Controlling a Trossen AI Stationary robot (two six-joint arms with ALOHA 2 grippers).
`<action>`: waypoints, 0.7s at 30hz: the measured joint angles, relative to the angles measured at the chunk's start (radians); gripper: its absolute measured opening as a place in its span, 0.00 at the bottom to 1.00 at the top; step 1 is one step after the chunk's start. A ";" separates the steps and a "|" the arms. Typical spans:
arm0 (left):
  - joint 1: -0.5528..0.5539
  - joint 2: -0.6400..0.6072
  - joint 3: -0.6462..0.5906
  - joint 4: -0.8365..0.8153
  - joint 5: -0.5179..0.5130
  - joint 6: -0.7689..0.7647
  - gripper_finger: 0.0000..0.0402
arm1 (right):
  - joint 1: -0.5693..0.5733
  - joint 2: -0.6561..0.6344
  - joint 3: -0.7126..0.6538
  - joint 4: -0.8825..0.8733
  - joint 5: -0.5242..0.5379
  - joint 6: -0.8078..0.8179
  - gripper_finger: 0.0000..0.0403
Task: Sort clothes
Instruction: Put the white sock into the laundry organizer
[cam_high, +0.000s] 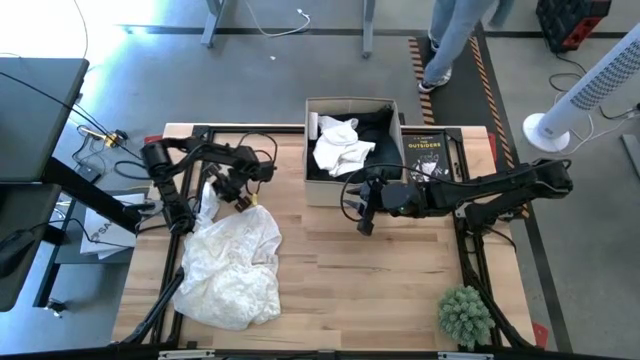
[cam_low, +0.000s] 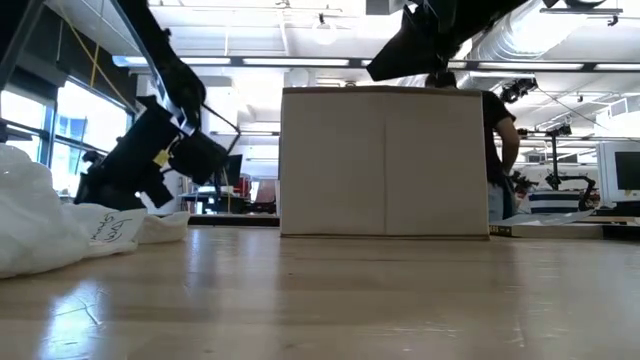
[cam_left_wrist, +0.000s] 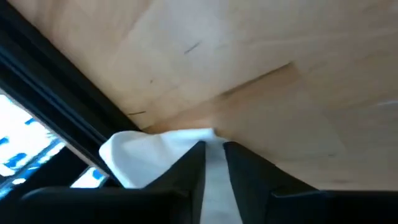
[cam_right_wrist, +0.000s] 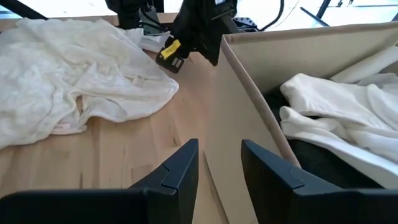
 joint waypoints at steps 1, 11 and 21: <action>-0.005 0.017 0.000 -0.007 -0.011 0.007 0.14 | 0.000 0.000 0.000 0.000 0.000 0.003 0.29; -0.104 -0.114 0.082 -0.084 -0.092 0.008 0.01 | 0.000 0.000 0.000 0.001 0.000 0.003 0.29; -0.275 -0.523 0.395 -0.078 -0.132 -0.037 0.00 | 0.000 0.041 0.000 0.106 -0.038 0.004 0.29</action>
